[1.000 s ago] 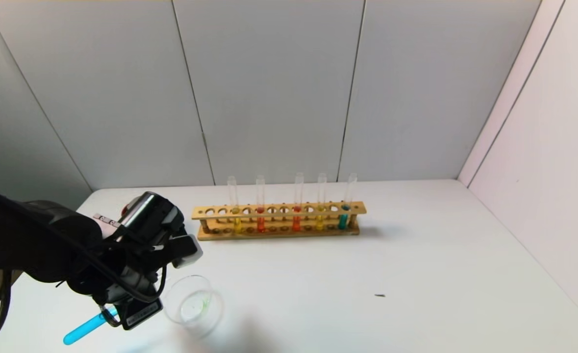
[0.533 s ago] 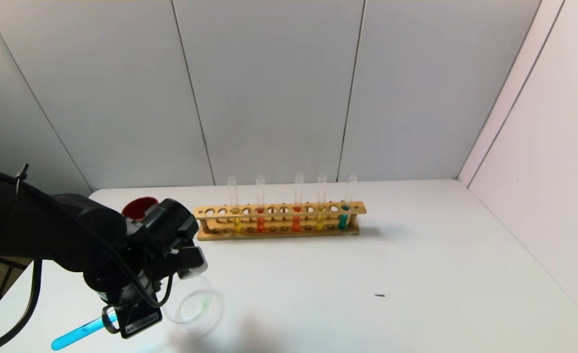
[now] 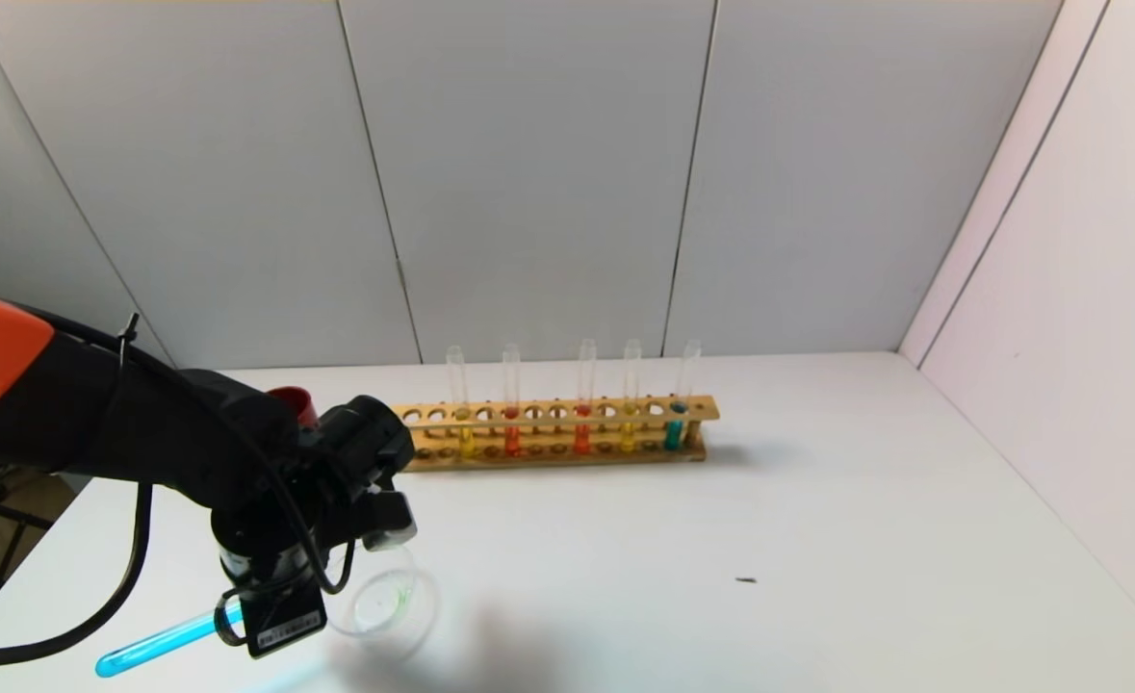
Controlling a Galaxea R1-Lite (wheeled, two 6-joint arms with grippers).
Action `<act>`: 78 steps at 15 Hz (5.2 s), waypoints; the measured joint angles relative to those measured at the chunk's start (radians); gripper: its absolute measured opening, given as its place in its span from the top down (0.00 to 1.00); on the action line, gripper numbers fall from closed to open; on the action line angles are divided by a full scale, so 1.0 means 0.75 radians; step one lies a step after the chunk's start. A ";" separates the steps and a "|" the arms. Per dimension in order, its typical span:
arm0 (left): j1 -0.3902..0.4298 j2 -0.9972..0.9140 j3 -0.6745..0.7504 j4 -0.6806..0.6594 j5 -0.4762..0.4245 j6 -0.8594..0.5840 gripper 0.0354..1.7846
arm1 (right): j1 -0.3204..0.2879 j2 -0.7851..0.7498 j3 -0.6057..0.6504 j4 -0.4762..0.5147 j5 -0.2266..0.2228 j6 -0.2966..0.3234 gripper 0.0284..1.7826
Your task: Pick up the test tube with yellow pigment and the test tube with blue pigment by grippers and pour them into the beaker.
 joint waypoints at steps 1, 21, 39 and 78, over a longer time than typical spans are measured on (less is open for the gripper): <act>0.000 0.010 -0.011 0.016 0.000 0.005 0.84 | 0.000 0.000 0.000 0.000 0.000 0.000 0.02; -0.079 0.153 -0.280 0.369 0.094 -0.001 0.84 | 0.000 0.000 0.000 0.001 0.000 0.000 0.02; -0.180 0.273 -0.374 0.499 0.266 -0.015 0.84 | 0.000 0.000 0.000 0.000 0.000 0.000 0.02; 0.443 -0.214 -0.487 -0.380 -0.312 -0.429 0.84 | 0.000 0.000 0.000 0.001 0.000 0.000 0.02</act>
